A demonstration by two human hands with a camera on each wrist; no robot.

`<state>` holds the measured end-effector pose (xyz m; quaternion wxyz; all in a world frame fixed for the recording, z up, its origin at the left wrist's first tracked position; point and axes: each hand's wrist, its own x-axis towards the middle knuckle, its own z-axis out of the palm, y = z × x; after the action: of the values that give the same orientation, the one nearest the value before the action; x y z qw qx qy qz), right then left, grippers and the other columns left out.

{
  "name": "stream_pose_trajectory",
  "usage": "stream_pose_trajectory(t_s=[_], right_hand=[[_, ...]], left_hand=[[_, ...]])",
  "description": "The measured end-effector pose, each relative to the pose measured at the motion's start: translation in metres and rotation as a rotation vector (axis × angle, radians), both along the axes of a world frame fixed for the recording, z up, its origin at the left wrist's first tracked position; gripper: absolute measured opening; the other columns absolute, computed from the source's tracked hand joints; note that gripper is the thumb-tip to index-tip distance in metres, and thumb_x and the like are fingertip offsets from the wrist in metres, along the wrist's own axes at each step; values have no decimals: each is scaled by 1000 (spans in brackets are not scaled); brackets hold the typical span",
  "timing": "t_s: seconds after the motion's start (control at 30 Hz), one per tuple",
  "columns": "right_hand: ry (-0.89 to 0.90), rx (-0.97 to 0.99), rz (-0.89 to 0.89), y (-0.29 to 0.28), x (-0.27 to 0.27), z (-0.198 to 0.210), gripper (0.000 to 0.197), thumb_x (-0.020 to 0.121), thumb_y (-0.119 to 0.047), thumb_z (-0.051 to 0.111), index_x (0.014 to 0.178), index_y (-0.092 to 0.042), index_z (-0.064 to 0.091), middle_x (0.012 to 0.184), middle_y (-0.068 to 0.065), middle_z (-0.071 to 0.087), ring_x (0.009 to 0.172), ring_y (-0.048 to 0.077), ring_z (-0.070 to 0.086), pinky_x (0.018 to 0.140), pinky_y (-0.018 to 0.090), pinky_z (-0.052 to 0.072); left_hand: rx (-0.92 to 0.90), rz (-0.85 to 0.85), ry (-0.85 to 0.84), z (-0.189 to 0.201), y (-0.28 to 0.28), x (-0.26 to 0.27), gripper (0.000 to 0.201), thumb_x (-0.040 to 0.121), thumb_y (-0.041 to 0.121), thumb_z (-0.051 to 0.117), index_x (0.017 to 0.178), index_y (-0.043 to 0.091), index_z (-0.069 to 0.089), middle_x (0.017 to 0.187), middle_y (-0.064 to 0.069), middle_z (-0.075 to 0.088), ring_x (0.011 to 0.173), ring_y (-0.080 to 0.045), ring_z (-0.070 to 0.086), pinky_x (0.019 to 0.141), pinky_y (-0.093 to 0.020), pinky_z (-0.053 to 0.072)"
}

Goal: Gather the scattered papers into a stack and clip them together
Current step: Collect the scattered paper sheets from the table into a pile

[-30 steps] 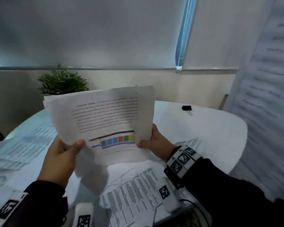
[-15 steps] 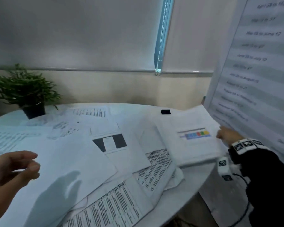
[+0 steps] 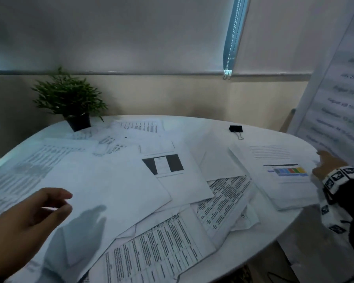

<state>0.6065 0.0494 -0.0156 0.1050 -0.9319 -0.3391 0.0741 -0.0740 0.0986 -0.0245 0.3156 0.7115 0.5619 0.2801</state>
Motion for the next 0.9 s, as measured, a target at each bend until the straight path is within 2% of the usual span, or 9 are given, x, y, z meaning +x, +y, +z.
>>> stream_pose_trajectory(t_s=[0.07, 0.13, 0.2, 0.3, 0.37, 0.53, 0.73, 0.83, 0.9], right_hand=[[-118, -72, 11, 11, -24, 13, 66, 87, -14, 60, 145, -6, 30, 149, 25, 28, 135, 39, 29, 110, 45, 27], [-161, -11, 173, 25, -74, 38, 57, 89, -20, 57, 142, -13, 36, 142, 24, 40, 127, 39, 40, 105, 46, 35], [-123, 35, 414, 38, -134, 59, 50, 91, -22, 54, 138, -20, 40, 135, 17, 48, 119, 34, 48, 100, 42, 40], [-44, -14, 731, 43, -224, 73, 44, 94, -27, 50, 136, -26, 41, 132, 7, 48, 117, 23, 48, 99, 34, 37], [16, -83, 862, 38, -272, 72, 43, 95, -32, 49, 137, -29, 39, 132, 3, 48, 112, 17, 48, 97, 30, 35], [122, -211, 1002, 21, -324, 62, 45, 94, -42, 47, 137, -36, 36, 135, -4, 46, 105, 7, 44, 98, 27, 34], [391, 41, 903, -10, -316, 60, 34, 92, -42, 51, 125, -42, 45, 115, -12, 58, 94, 2, 59, 83, 23, 48], [382, 0, 888, -15, -313, 52, 35, 91, -41, 53, 125, -40, 46, 112, -12, 60, 90, 2, 61, 82, 23, 48], [360, 42, 867, -10, -312, 48, 45, 90, -37, 57, 131, -40, 41, 119, -9, 57, 95, 4, 59, 86, 25, 48]], left_hand=[[52, -14, 59, 38, -8, 38, 19, 73, 44, 74, 89, 45, 64, 83, 17, 69, 69, -4, 68, 67, -26, 52], [80, -73, 145, 47, -4, 54, 20, 79, 31, 76, 88, 43, 62, 83, 16, 68, 74, 0, 65, 66, -20, 49], [10, -85, 333, 48, 3, 68, 25, 78, 44, 72, 96, 43, 55, 98, 17, 63, 90, -2, 62, 75, -22, 47], [-65, -211, 623, 39, 6, 91, 88, 54, 81, 57, 129, 38, 44, 128, 11, 46, 118, -11, 49, 98, -28, 41], [-91, -298, 706, 28, 2, 107, 100, 52, 81, 56, 139, 35, 36, 139, 10, 41, 125, -14, 46, 104, -33, 40], [20, -289, 837, 12, -4, 122, 45, 80, 54, 57, 120, 35, 49, 120, 5, 59, 109, -20, 58, 89, -30, 48], [-24, -348, 718, 21, 1, 108, 39, 86, 47, 59, 123, 36, 58, 125, 11, 61, 114, -13, 57, 92, -21, 42], [-3, -320, 611, 22, 3, 99, 27, 95, 26, 49, 117, 33, 64, 119, 8, 67, 110, -13, 60, 92, -23, 44], [69, -265, 587, 28, 2, 98, 30, 95, 17, 43, 105, 35, 66, 106, 7, 70, 98, -16, 62, 84, -27, 49]])
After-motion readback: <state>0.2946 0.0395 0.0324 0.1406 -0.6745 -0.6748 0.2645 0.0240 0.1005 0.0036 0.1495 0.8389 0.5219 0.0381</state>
